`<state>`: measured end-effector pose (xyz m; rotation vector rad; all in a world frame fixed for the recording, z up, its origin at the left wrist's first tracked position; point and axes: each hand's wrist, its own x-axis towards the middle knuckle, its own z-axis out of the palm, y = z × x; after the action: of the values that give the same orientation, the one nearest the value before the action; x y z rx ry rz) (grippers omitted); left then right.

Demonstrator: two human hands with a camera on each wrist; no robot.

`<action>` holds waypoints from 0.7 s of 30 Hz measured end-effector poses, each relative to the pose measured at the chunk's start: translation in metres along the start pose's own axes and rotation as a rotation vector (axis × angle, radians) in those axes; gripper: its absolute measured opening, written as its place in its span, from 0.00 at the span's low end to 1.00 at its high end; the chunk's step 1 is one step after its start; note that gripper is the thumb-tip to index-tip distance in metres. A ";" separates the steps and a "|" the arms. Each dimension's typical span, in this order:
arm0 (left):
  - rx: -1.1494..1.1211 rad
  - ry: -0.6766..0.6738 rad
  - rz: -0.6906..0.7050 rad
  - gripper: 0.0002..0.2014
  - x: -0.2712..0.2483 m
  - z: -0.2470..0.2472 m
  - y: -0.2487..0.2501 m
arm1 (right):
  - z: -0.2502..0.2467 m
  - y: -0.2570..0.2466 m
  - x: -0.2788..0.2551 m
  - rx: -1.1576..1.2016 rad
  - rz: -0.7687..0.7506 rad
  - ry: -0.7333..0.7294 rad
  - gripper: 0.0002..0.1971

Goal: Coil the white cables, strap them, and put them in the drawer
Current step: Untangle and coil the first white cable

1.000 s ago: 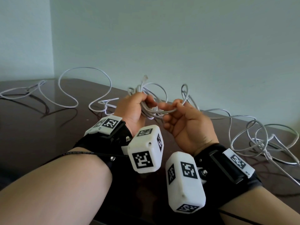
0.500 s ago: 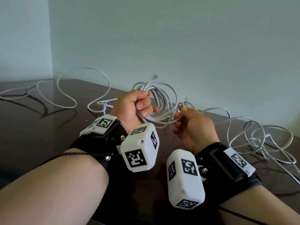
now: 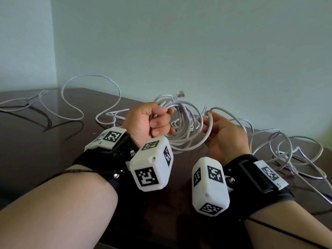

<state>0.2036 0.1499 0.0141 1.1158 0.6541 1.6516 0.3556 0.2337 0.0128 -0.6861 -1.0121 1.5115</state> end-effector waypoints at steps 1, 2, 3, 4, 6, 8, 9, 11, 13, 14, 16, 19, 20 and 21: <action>-0.008 0.007 0.007 0.07 0.000 -0.002 0.001 | -0.001 0.001 0.000 -0.039 -0.005 -0.001 0.16; -0.006 0.014 0.011 0.07 0.000 -0.002 0.000 | -0.001 0.001 0.000 -0.071 -0.005 0.007 0.16; 0.010 0.020 0.011 0.07 0.000 -0.003 -0.001 | -0.001 0.001 -0.002 -0.091 0.004 0.018 0.15; 0.040 0.025 0.010 0.07 0.000 -0.001 -0.003 | -0.001 0.001 -0.002 -0.105 0.017 0.034 0.12; 0.127 0.053 -0.007 0.09 -0.001 0.003 -0.009 | -0.001 0.000 -0.003 -0.130 0.035 0.049 0.09; 0.194 0.070 -0.024 0.10 -0.001 0.006 -0.013 | -0.002 0.001 -0.002 -0.203 0.023 0.020 0.06; 0.208 0.071 -0.033 0.10 -0.001 0.007 -0.013 | -0.002 0.001 -0.003 -0.242 0.025 -0.014 0.06; 0.177 0.065 -0.049 0.08 0.000 0.005 -0.012 | -0.002 0.003 -0.004 -0.312 0.032 -0.060 0.11; 0.103 0.081 -0.033 0.08 0.000 0.001 -0.009 | -0.001 0.002 -0.004 -0.461 -0.035 -0.080 0.15; 0.071 0.094 -0.014 0.08 0.001 0.000 -0.007 | -0.001 0.001 -0.004 -0.594 -0.089 -0.105 0.16; 0.031 0.152 0.028 0.05 0.001 -0.002 -0.004 | 0.001 0.002 -0.006 -0.833 -0.174 -0.166 0.14; -0.011 0.306 0.065 0.07 0.006 -0.004 -0.004 | 0.003 0.003 -0.010 -0.986 -0.253 -0.200 0.18; -0.023 0.365 0.080 0.09 0.007 -0.006 -0.005 | 0.004 0.001 -0.012 -0.999 -0.285 -0.185 0.20; -0.039 0.423 0.099 0.10 0.009 -0.008 -0.005 | 0.005 -0.002 -0.014 -1.004 -0.296 -0.173 0.21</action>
<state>0.1979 0.1605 0.0099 0.7841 0.8387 2.0005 0.3548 0.2186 0.0155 -1.0299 -1.9363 0.7393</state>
